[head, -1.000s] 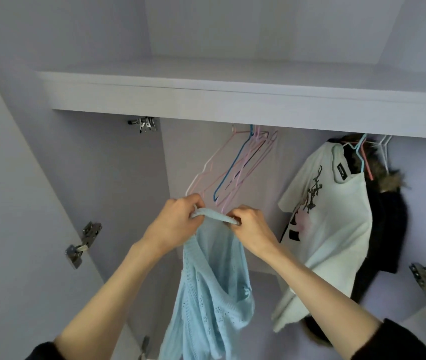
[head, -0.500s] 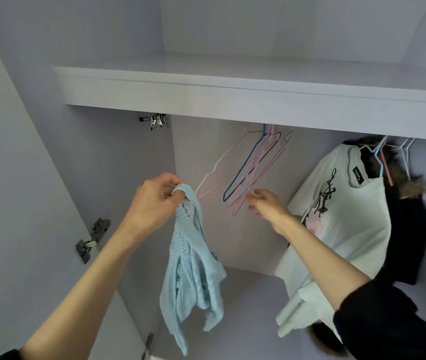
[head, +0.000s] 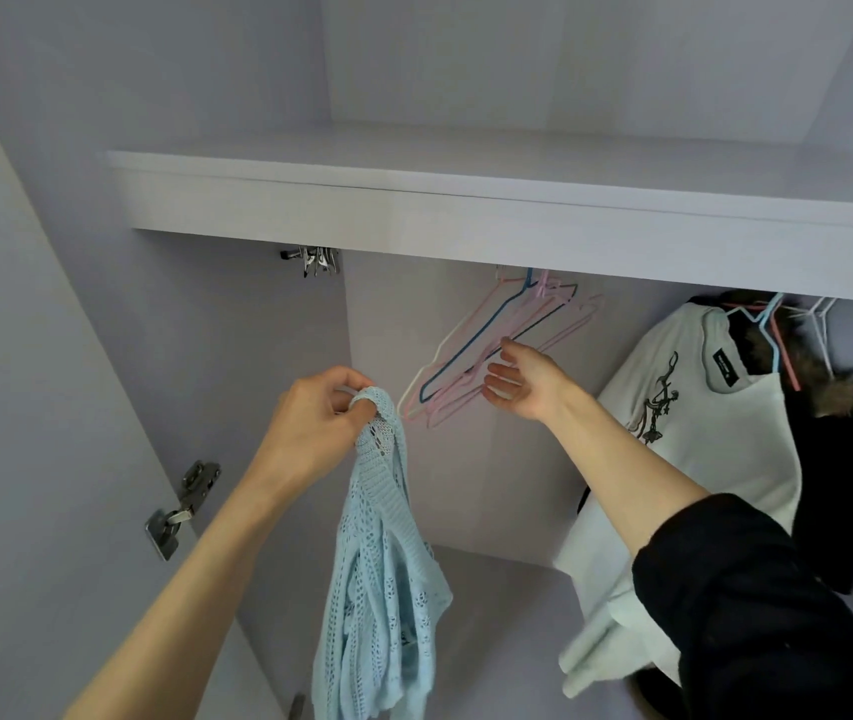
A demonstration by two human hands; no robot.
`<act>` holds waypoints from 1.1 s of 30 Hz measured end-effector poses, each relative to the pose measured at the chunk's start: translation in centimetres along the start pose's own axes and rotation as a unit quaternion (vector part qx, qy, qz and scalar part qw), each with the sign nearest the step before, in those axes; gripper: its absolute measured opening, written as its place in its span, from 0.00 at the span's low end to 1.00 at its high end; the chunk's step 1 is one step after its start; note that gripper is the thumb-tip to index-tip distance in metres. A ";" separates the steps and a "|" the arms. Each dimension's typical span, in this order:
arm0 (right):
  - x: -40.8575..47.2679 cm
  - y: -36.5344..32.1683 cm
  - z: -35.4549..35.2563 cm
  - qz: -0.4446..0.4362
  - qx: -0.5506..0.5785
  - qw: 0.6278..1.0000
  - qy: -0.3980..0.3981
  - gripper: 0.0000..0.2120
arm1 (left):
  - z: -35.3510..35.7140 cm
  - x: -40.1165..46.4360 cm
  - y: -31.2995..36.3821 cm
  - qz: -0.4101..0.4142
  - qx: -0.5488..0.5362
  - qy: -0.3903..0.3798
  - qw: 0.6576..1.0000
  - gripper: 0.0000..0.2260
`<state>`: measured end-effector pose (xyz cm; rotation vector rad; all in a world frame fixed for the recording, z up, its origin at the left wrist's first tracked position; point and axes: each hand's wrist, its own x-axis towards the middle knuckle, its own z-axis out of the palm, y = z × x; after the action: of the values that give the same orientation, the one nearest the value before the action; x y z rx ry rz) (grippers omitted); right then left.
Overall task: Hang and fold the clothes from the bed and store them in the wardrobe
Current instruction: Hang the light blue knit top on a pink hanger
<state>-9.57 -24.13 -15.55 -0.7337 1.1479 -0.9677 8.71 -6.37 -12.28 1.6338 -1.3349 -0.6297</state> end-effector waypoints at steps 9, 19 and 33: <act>1.5 0.3 0.2 0.005 -0.017 1.000 0.018 0.18 | -0.8 0.5 -0.6 -0.006 -0.023 0.004 1.000 0.06; 2.1 1.1 1.3 -0.108 -0.135 0.982 0.074 0.07 | -0.2 1.2 -2.0 -0.009 -0.004 -0.011 1.000 0.08; 0.3 -1.2 -2.6 -0.315 -0.227 0.876 0.286 0.12 | 1.9 1.5 -2.1 0.011 0.020 -0.040 0.999 0.08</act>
<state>-12.33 -24.91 -15.32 -1.3054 1.7394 -1.5510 8.56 -8.40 -14.81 1.6389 -1.4291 -0.6655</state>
